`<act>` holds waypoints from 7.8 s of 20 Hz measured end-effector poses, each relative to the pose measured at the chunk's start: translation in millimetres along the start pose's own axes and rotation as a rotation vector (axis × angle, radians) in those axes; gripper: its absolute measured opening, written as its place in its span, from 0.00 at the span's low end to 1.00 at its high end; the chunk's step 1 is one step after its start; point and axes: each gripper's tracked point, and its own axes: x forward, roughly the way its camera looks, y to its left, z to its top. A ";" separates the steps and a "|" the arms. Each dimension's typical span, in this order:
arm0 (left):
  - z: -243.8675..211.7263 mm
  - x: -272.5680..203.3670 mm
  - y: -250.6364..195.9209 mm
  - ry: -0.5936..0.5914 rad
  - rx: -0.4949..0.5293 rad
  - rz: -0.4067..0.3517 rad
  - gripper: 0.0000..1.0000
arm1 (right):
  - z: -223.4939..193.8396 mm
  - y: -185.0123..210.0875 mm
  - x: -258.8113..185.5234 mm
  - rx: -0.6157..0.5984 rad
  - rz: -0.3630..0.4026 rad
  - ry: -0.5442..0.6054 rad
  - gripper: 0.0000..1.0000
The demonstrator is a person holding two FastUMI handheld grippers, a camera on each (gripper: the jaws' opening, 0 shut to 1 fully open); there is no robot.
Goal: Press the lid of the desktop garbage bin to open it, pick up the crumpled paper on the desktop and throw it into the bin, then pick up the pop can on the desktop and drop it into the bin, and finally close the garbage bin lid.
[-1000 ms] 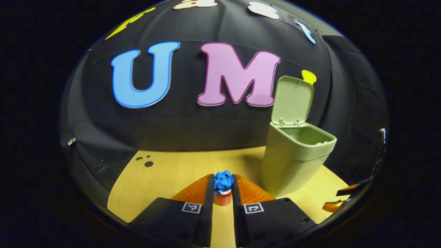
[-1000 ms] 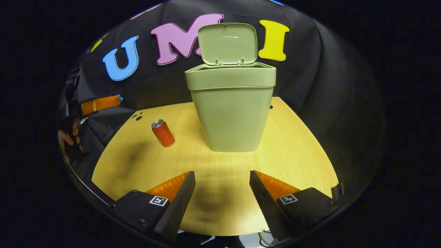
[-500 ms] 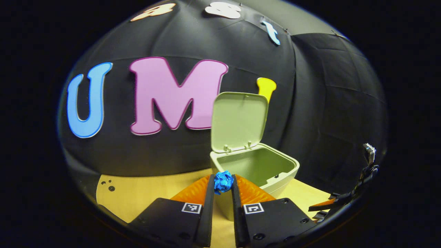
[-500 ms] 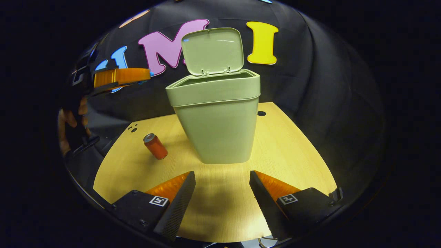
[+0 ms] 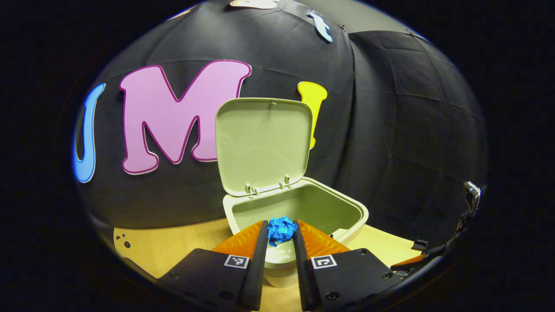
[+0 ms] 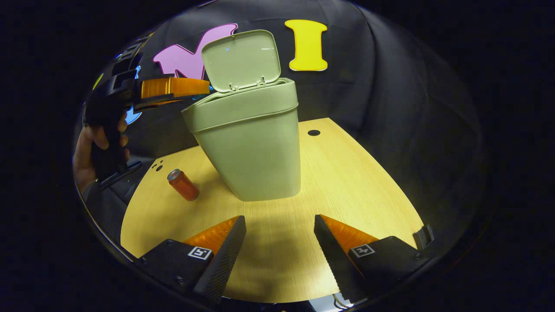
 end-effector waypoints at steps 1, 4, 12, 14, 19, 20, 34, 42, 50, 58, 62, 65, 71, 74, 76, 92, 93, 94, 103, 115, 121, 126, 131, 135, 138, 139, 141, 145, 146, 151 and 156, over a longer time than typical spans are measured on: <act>-1.1 1.9 0.5 0.004 -0.004 0.005 0.42 | -1.2 -1.5 -0.8 -0.001 0.001 0.003 0.99; -0.5 5.2 -0.3 -0.005 -0.013 0.013 0.66 | -1.6 -3.3 -1.4 -0.007 0.006 0.003 0.99; -2.6 -19.0 24.4 -0.042 -0.050 0.141 0.94 | -4.6 1.7 5.1 -0.049 0.067 0.028 0.99; -5.2 -32.9 38.2 -0.056 -0.067 0.196 0.94 | -4.6 6.0 7.5 -0.070 0.097 0.032 0.99; -25.4 -80.5 82.9 -0.094 -0.217 0.343 0.94 | 0.4 21.3 16.5 -0.136 0.159 0.033 0.99; -32.8 -93.3 94.4 -0.094 -0.247 0.380 0.94 | -2.3 27.1 19.0 -0.146 0.173 0.045 0.99; -167.8 -275.6 177.9 0.102 -0.264 0.718 0.94 | -30.4 146.8 54.5 -0.305 0.343 0.098 1.00; -209.2 -330.5 202.2 0.154 -0.324 0.777 0.94 | -23.3 232.4 92.6 -0.376 0.391 0.082 0.99; -246.4 -365.2 223.8 0.205 -0.390 0.845 0.95 | -22.0 294.9 144.5 -0.435 0.404 0.089 0.99; -259.3 -387.9 253.2 0.235 -0.398 0.908 0.95 | -25.2 318.4 201.3 -0.412 0.340 0.130 0.99; -266.9 -392.5 252.6 0.251 -0.413 0.919 0.95 | -26.8 325.3 221.8 -0.409 0.316 0.132 0.99; -273.8 -395.1 247.8 0.268 -0.422 0.920 0.95 | -24.4 328.5 233.4 -0.422 0.293 0.121 0.99; -273.6 -396.2 237.2 0.266 -0.421 0.895 0.94 | -25.2 328.5 238.9 -0.474 0.275 0.121 0.84; -271.0 -396.3 233.2 0.256 -0.412 0.882 0.94 | -20.7 329.6 229.9 -0.497 0.287 0.110 0.83; -271.4 -397.6 229.0 0.252 -0.406 0.869 0.95 | -15.5 331.4 216.0 -0.500 0.305 0.093 0.83; -267.1 -399.5 227.7 0.194 -0.221 0.699 0.94 | 113.9 337.9 48.9 -0.485 0.388 -0.174 0.83; -265.2 -398.2 229.2 0.191 -0.198 0.690 0.94 | 124.8 334.4 39.9 -0.466 0.381 -0.188 0.83; -261.1 -397.2 231.4 0.185 -0.178 0.681 0.94 | 136.3 330.0 31.7 -0.449 0.374 -0.205 0.83; -230.6 -376.3 227.3 0.137 -0.075 0.566 0.95 | 225.0 247.3 -15.7 -0.308 0.234 -0.314 0.83; -222.7 -336.5 217.3 0.174 -0.193 0.660 0.95 | 275.8 155.4 36.0 -0.198 0.183 -0.305 0.83; -223.1 -318.9 205.9 0.205 -0.251 0.702 0.95 | 267.8 126.1 73.4 -0.201 0.166 -0.248 0.83; -219.0 -307.7 199.7 0.215 -0.241 0.694 0.95 | 263.4 118.6 83.8 -0.223 0.152 -0.235 0.83; -222.8 -307.9 193.6 0.212 -0.250 0.683 0.96 | 263.0 117.2 83.3 -0.225 0.140 -0.233 0.84; -229.4 -312.9 195.3 0.213 -0.281 0.691 0.95 | 270.0 118.2 74.7 -0.218 0.130 -0.258 0.86; -229.0 -318.8 197.0 0.208 -0.285 0.700 0.95 | 286.5 118.8 62.1 -0.219 0.116 -0.303 0.93; -228.8 -320.8 197.1 0.207 -0.280 0.702 0.96 | 294.9 122.0 55.0 -0.213 0.123 -0.323 0.95; -229.5 -322.6 198.1 0.206 -0.277 0.703 0.95 | 316.8 125.6 39.9 -0.225 0.122 -0.376 0.95; -232.4 -324.8 194.7 0.202 -0.285 0.699 0.96 | 364.4 127.1 13.0 -0.293 0.087 -0.491 0.95; -232.8 -326.1 194.3 0.201 -0.284 0.700 0.96 | 374.0 130.7 7.0 -0.285 0.092 -0.509 0.95; -237.3 -334.1 191.8 0.196 -0.297 0.708 0.96 | 416.1 135.9 -10.3 -0.251 0.095 -0.576 0.95; -246.2 -351.6 196.1 0.202 -0.329 0.756 0.95 | 459.0 142.8 -7.7 -0.242 0.086 -0.627 0.95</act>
